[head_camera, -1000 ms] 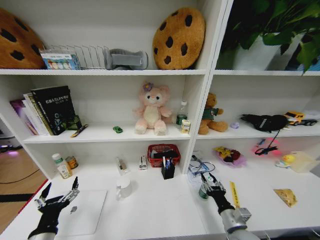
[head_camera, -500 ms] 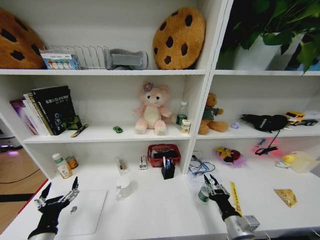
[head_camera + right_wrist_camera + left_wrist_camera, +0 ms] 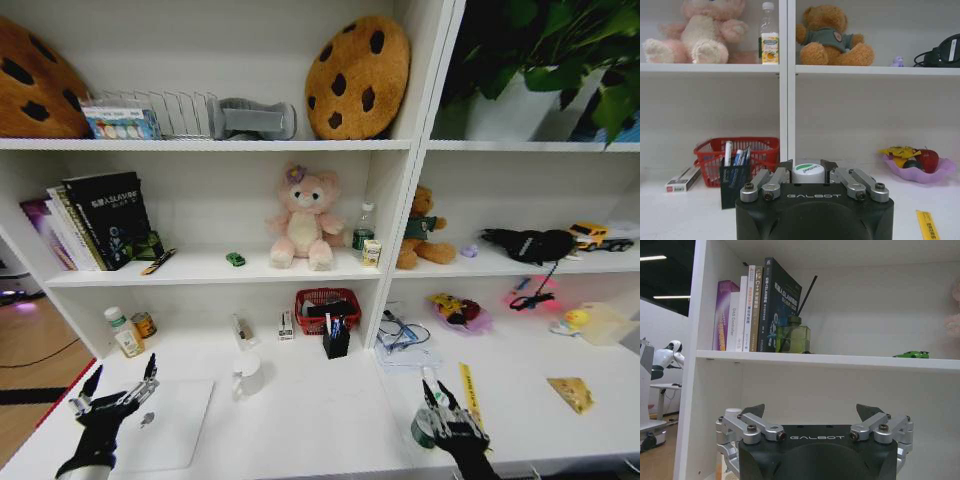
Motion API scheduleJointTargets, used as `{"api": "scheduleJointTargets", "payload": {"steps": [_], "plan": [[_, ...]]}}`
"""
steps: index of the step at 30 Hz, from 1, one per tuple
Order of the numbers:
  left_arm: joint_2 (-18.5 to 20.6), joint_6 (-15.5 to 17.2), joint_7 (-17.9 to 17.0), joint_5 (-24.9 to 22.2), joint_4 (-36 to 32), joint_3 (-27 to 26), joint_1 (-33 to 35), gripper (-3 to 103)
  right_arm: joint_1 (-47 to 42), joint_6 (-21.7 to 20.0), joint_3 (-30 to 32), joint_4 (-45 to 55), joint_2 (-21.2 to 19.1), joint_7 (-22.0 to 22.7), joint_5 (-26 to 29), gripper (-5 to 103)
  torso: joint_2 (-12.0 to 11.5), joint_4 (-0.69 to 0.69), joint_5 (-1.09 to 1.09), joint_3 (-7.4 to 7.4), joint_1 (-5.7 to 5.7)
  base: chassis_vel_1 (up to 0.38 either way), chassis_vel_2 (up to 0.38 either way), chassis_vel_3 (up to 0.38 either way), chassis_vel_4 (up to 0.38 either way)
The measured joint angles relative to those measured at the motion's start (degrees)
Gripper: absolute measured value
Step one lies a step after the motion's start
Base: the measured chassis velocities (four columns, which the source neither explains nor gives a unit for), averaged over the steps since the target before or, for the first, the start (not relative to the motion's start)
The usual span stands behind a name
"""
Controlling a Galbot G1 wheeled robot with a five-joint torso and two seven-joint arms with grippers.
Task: Organize the objects on the table.
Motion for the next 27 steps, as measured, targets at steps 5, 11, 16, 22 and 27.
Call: {"api": "scheduleJointTargets", "payload": {"steps": [5,11,16,22,27], "plan": [[0.0,0.0,0.0,0.0,0.0,0.0,0.0,100,-7.0,5.6,-2.1,-1.7,1.2,0.9,-6.4,30,0.0,-0.02,-0.01,0.0,0.0,0.0,0.0,0.0,0.0],[0.0,0.0,0.0,0.0,0.0,0.0,0.0,100,-13.7,12.8,-4.1,-4.4,1.6,3.1,-12.8,30,0.0,-0.02,-0.01,0.0,0.0,0.0,0.0,0.0,0.0],[0.0,0.0,0.0,0.0,0.0,0.0,0.0,100,-16.3,17.9,-5.1,-8.9,1.4,6.2,-17.9,30,0.0,-0.01,-0.01,0.0,0.0,0.0,0.0,0.0,0.0],[0.0,0.0,0.0,0.0,0.0,0.0,0.0,100,-16.1,21.5,-6.1,-16.1,1.7,10.9,-22.4,30,0.0,-0.02,0.0,0.0,0.0,0.0,0.0,0.0,0.0],[0.0,0.0,0.0,0.0,0.0,0.0,0.0,100,-14.3,22.3,-6.0,-20.7,1.8,12.7,-23.0,30,0.0,-0.01,0.0,0.0,0.0,0.0,0.0,0.0,0.0]]}}
